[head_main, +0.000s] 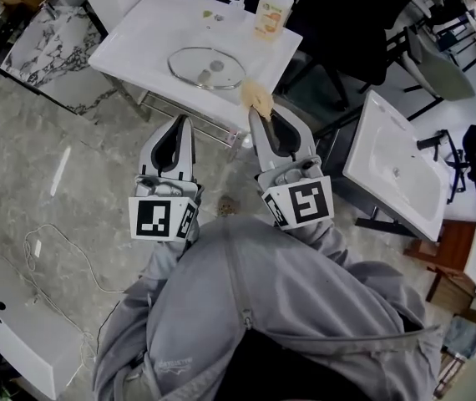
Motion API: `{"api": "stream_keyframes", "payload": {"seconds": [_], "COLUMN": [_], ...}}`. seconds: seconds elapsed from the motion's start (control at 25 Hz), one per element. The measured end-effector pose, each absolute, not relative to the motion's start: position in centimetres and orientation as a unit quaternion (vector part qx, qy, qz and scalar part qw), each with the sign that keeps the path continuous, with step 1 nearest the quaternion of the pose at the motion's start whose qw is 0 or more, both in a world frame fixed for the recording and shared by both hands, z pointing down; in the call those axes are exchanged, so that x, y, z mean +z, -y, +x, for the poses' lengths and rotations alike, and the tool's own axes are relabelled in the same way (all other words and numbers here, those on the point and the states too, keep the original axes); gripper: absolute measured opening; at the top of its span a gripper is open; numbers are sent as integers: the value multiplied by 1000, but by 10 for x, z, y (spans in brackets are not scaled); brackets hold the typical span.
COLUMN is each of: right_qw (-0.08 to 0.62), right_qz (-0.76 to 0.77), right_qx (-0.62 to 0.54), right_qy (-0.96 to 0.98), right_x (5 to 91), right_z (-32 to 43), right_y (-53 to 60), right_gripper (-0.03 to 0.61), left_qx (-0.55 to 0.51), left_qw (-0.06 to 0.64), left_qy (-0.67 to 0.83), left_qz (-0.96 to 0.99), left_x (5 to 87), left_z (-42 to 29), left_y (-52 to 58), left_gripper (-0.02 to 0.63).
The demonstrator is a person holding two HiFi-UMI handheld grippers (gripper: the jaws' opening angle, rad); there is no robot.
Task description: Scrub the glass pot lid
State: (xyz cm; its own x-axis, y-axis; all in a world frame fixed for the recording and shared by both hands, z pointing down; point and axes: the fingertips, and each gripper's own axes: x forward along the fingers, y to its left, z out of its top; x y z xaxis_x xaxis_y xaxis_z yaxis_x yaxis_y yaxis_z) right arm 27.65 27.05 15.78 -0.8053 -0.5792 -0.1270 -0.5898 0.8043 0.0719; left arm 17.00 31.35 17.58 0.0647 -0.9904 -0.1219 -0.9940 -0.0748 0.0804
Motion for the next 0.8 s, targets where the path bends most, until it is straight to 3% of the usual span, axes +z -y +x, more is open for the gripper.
{"api": "stream_keyframes", "payload": {"seconds": [0.8], "right_qw": [71], "right_qz": [-341], "right_qx": [9], "right_qy": [-937], "right_x": [176], "right_z": [273], "right_y": [-188], "right_gripper": [46], "left_qx": [43], "left_qw": [-11], "left_qy": [-669], "left_qz": [-742], "left_x": [189], "left_z": [141], "left_y": [-237], "left_gripper": [6]}}
